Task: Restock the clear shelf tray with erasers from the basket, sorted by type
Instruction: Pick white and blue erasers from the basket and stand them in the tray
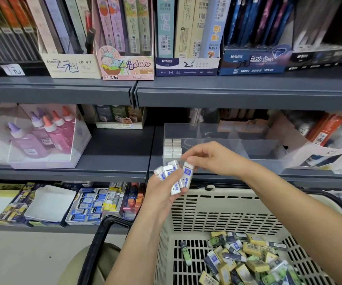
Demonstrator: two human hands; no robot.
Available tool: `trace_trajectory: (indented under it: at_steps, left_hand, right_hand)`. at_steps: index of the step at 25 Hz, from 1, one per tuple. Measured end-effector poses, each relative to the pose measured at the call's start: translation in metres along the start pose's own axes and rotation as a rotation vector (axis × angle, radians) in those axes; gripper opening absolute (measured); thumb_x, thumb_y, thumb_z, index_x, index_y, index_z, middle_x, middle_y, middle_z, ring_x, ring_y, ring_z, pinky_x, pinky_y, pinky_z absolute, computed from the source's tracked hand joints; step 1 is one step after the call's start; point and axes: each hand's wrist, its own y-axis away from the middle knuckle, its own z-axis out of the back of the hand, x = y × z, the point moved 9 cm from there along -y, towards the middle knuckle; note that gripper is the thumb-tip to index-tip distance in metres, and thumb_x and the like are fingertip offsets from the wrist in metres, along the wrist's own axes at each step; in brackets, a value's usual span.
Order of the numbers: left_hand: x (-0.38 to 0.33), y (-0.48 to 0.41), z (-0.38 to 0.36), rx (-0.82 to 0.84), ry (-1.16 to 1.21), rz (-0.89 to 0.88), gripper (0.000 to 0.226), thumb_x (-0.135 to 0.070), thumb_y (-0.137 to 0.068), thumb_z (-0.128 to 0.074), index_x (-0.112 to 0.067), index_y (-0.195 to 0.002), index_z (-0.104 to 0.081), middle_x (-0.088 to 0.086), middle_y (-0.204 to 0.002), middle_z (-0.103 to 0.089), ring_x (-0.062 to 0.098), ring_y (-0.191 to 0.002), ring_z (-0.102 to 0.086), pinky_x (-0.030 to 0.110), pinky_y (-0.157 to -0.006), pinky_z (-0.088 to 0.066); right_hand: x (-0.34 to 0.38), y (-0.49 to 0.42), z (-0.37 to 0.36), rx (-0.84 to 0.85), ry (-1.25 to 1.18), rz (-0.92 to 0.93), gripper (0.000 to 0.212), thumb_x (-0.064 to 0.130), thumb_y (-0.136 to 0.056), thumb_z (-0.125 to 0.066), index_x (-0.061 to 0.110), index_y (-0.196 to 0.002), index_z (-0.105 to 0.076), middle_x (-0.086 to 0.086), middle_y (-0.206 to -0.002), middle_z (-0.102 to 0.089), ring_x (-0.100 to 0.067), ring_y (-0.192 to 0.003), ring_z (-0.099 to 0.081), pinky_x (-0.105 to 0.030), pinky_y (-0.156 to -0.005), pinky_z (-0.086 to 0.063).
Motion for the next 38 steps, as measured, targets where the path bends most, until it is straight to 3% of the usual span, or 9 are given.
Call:
trace_trajectory:
  at_steps: [5, 9, 12, 16, 19, 23, 33, 36, 38]
  left_hand:
    - [0.000, 0.001, 0.002, -0.021, -0.026, -0.002, 0.010, -0.008, -0.083, -0.067, -0.009, -0.094, -0.065, 0.006, -0.083, -0.074, 0.016, -0.074, -0.071, 0.024, -0.054, -0.054]
    - [0.000, 0.000, 0.004, -0.022, -0.013, -0.025, 0.017, -0.010, -0.083, -0.067, -0.009, -0.100, -0.064, 0.005, -0.091, -0.074, 0.017, -0.088, -0.071, 0.025, -0.059, -0.055]
    - [-0.002, -0.001, 0.006, -0.039, -0.023, -0.044, 0.018, -0.011, -0.082, -0.069, -0.011, -0.099, -0.066, 0.002, -0.086, -0.074, 0.017, -0.085, -0.071, 0.025, -0.060, -0.055]
    - [-0.001, -0.001, 0.007, -0.050, -0.021, -0.033, 0.015, -0.011, -0.082, -0.069, -0.011, -0.097, -0.066, 0.001, -0.082, -0.074, 0.016, -0.083, -0.071, 0.025, -0.059, -0.055]
    - [0.000, -0.001, 0.008, -0.069, -0.009, -0.025, 0.015, -0.010, -0.082, -0.069, -0.010, -0.097, -0.065, 0.003, -0.081, -0.074, 0.016, -0.081, -0.072, 0.023, -0.058, -0.055]
    - [0.000, -0.002, 0.009, -0.073, -0.014, -0.030, 0.018, -0.010, -0.081, -0.070, -0.009, -0.098, -0.064, 0.005, -0.083, -0.074, 0.017, -0.082, -0.071, 0.024, -0.058, -0.055]
    - [0.000, -0.005, 0.010, -0.068, 0.033, -0.034, 0.024, 0.003, -0.083, -0.063, -0.012, -0.100, -0.063, 0.007, -0.089, -0.073, 0.021, -0.089, -0.070, 0.027, -0.064, -0.056]
    - [-0.001, -0.004, 0.008, -0.046, 0.007, -0.052, 0.030, 0.008, -0.081, -0.061, -0.015, -0.101, -0.064, 0.007, -0.086, -0.073, 0.016, -0.083, -0.071, 0.025, -0.065, -0.056]
    - [-0.003, -0.004, 0.007, -0.047, -0.017, -0.069, 0.030, 0.008, -0.081, -0.062, -0.015, -0.099, -0.066, 0.005, -0.085, -0.073, 0.014, -0.080, -0.070, 0.024, -0.065, -0.056]
  right_hand:
    - [-0.011, 0.003, 0.010, -0.060, 0.099, -0.081, 0.008, 0.023, -0.086, -0.063, 0.023, -0.081, -0.069, 0.002, -0.066, -0.071, 0.000, -0.057, -0.062, -0.020, -0.055, -0.046]
    - [-0.007, -0.001, 0.048, -0.299, 0.010, -0.052, 0.018, 0.017, -0.086, -0.062, 0.028, -0.072, -0.065, 0.003, -0.067, -0.070, -0.010, -0.064, -0.064, -0.032, -0.064, -0.053]
    - [-0.006, -0.012, 0.069, -0.450, 0.094, -0.037, 0.012, 0.020, -0.086, -0.062, 0.029, -0.077, -0.063, 0.008, -0.071, -0.068, -0.009, -0.068, -0.066, -0.026, -0.069, -0.052]
    - [-0.007, -0.037, 0.049, -0.349, 0.197, -0.052, 0.010, 0.017, -0.089, -0.058, 0.025, -0.083, -0.059, 0.005, -0.079, -0.066, 0.002, -0.063, -0.061, -0.008, -0.059, -0.045]
    - [-0.012, -0.046, 0.051, -0.344, 0.163, -0.094, 0.009, 0.018, -0.087, -0.060, 0.025, -0.082, -0.062, 0.004, -0.083, -0.067, -0.010, -0.072, -0.065, -0.021, -0.070, -0.051]
    - [-0.009, -0.041, 0.069, -0.461, 0.325, -0.086, 0.008, 0.021, -0.087, -0.060, 0.028, -0.086, -0.064, 0.013, -0.077, -0.059, -0.008, -0.072, -0.056, -0.017, -0.067, -0.038]
    - [-0.018, -0.054, 0.005, -0.108, 0.605, -0.100, 0.027, 0.008, -0.089, -0.042, 0.002, -0.089, -0.068, -0.011, -0.100, -0.069, -0.029, -0.093, -0.062, -0.042, -0.083, -0.052]
    - [-0.011, -0.045, 0.014, -0.187, 0.542, -0.051, 0.026, 0.017, -0.094, -0.045, 0.012, -0.098, -0.070, -0.001, -0.108, -0.069, -0.022, -0.097, -0.062, -0.037, -0.084, -0.051]
    - [-0.003, -0.032, 0.024, -0.279, 0.378, -0.006, 0.025, 0.029, -0.093, -0.051, 0.015, -0.091, -0.071, 0.001, -0.095, -0.071, -0.018, -0.086, -0.065, -0.031, -0.075, -0.051]
